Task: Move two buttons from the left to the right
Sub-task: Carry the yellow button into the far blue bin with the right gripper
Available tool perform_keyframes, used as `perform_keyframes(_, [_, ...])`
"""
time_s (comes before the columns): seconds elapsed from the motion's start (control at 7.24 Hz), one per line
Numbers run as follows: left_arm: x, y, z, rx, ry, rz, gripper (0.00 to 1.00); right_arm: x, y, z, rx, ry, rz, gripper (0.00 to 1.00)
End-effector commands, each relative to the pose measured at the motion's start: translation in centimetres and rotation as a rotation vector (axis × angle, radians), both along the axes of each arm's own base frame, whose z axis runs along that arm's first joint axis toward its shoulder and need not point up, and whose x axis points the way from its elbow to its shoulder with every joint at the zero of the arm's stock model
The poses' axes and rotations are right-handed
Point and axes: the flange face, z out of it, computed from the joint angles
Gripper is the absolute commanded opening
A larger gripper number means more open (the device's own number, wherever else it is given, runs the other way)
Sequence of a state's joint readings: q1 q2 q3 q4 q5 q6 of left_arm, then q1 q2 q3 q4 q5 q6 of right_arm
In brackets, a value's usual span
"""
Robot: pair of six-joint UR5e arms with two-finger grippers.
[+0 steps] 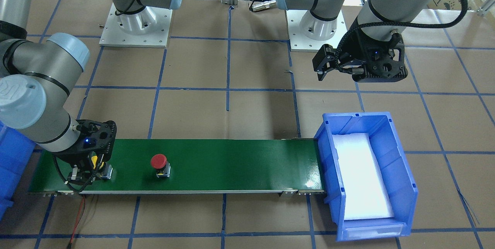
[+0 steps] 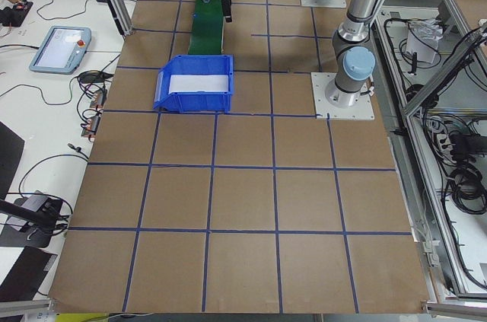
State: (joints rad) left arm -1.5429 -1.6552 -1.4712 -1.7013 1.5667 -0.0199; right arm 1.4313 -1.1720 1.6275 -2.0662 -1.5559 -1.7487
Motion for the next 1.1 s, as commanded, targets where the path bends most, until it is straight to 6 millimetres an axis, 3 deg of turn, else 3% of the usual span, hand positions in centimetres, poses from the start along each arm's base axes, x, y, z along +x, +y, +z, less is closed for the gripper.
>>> perform_keyframes(0.0, [0.0, 0.0, 0.0, 0.0, 0.002, 0.002, 1.0, -0.8, -0.1, 0.4, -0.019, 0.053, -0.001, 0.12])
perform_keyframes(0.28, [0.0, 0.0, 0.0, 0.0, 0.002, 0.001, 1.0, -1.5, -0.7, 2.5, -0.061, 0.094, 0.012, 0.09])
perform_keyframes(0.41, [0.0, 0.0, 0.0, 0.0, 0.002, 0.002, 1.0, -2.2, -0.8, 5.1, -0.103, 0.107, 0.026, 0.09])
perform_keyframes(0.55, [0.0, -0.1, -0.1, 0.001, 0.003, 0.003, 1.0, -6.2, -1.0, 7.3, -0.138, 0.117, -0.013, 0.09])
perform_keyframes(0.69, [0.0, -0.1, -0.1, 0.001, 0.002, 0.003, 1.0, -11.7, -0.8, 8.9, -0.159, 0.116, -0.092, 0.09])
perform_keyframes(0.97, [0.0, -0.6, -0.2, -0.017, 0.001, 0.009, 1.0, -21.2, 0.3, 9.9, -0.172, 0.116, -0.097, 0.09])
